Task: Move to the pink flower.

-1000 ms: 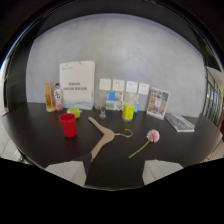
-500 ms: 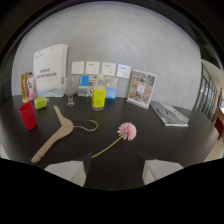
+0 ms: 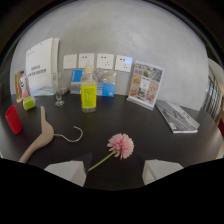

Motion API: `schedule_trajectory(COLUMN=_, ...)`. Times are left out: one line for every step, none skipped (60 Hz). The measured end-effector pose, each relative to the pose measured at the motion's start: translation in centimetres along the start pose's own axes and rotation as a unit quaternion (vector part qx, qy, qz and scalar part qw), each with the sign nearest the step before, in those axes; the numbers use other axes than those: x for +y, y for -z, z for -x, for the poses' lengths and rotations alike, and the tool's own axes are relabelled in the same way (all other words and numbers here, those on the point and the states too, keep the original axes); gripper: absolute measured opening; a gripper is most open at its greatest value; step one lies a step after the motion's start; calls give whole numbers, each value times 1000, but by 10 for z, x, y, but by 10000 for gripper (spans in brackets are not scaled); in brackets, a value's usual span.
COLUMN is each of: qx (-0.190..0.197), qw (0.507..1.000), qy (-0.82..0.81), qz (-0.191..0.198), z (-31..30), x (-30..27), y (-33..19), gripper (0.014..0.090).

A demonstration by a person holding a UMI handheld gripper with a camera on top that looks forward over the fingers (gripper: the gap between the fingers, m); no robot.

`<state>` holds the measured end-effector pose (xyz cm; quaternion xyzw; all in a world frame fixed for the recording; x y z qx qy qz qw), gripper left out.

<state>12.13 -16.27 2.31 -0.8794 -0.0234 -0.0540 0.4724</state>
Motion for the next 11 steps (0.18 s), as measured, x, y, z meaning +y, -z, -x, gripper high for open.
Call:
schedule_trajectory(qx=0, qw=1000, qy=0, qz=0, z=0, x=0, y=0, gripper=853)
schedule_trajectory(qx=0, qw=1000, qy=0, qz=0, z=-1, x=0, y=-1, gripper=851)
schedule_trajectory(qx=0, qw=1000, qy=0, qz=1, z=-1, x=0, y=-1, gripper=851)
schedule_trajectory(qx=0, qw=1000, qy=-1, qz=0, z=-1, x=0, y=-2, gripper=847)
schedule_trajectory(qx=1, qw=1000, qy=-1, qz=0, z=-1, x=-1, y=-3, gripper=847)
schedule_trajectory(qx=1, qw=1000, qy=-1, qz=0, z=-1, x=-1, y=-3, gripper=851)
schedule_trajectory(qx=1, qw=1000, qy=-1, qz=0, z=-2, x=-2, y=-3, gripper=854)
schedule_trajectory(qx=2, qw=1000, qy=0, qz=0, z=-2, x=-2, y=-4, gripper=857)
schedule_trajectory(qx=2, qw=1000, qy=0, qz=0, z=-2, x=-2, y=-4, gripper=855)
schedule_trajectory(qx=3, qw=1000, qy=0, qz=0, z=-2, x=-2, y=-4, gripper=856)
schedule_trajectory(qx=3, qw=1000, qy=0, qz=0, z=-2, x=-2, y=-4, gripper=852)
